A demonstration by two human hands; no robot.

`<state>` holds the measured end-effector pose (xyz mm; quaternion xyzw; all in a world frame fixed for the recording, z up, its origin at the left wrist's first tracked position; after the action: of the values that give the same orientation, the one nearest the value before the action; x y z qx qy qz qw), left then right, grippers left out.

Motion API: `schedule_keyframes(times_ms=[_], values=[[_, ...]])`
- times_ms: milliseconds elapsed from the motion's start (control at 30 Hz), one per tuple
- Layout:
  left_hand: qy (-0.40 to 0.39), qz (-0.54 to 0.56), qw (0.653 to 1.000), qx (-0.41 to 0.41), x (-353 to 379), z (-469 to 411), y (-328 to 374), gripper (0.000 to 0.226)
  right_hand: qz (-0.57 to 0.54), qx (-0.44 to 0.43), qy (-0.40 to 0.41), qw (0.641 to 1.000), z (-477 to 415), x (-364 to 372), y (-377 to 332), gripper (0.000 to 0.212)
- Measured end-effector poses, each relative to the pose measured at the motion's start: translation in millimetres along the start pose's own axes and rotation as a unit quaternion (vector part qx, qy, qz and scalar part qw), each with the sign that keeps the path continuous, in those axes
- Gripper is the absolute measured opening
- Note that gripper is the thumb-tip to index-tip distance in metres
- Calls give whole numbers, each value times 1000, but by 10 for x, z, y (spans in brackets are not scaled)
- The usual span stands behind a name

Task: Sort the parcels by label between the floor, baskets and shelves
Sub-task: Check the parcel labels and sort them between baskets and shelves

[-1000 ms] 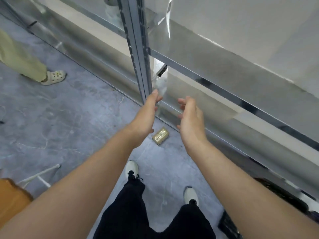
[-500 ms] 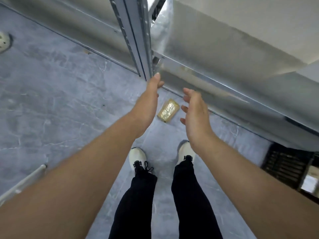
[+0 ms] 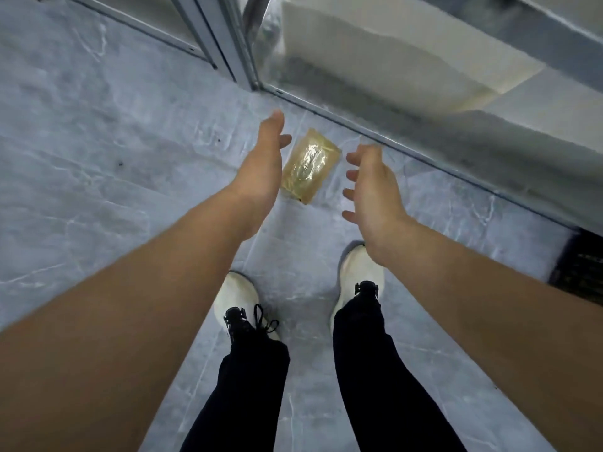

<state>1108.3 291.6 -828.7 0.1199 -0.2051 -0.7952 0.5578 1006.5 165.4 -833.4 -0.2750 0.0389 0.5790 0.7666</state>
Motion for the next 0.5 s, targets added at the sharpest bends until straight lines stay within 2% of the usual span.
schedule_keyframes(times_ms=[167,367,500], values=[[-13,-9,1000,7,19,-642,-190,62,-1,29,-12,1000,-629,276,251,38],[11,1,1000,-6,-48,-1214,-292,66,-37,63,-41,996,-1100,534,369,32],[6,37,999,-36,-23,-1399,-418,67,-61,84,-66,992,-1287,651,417,36]])
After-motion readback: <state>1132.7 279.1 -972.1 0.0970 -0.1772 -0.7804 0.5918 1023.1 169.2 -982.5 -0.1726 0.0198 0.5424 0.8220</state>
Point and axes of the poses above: each hand's wrist, its own z-axis away from the middle knuckle, its own x-axis out of the palm, y = z × x, the point moved 5 cm from there along -z, towards the middle knuckle, and after that the axes turned 15 degrees about z, right-handed, at the moved point
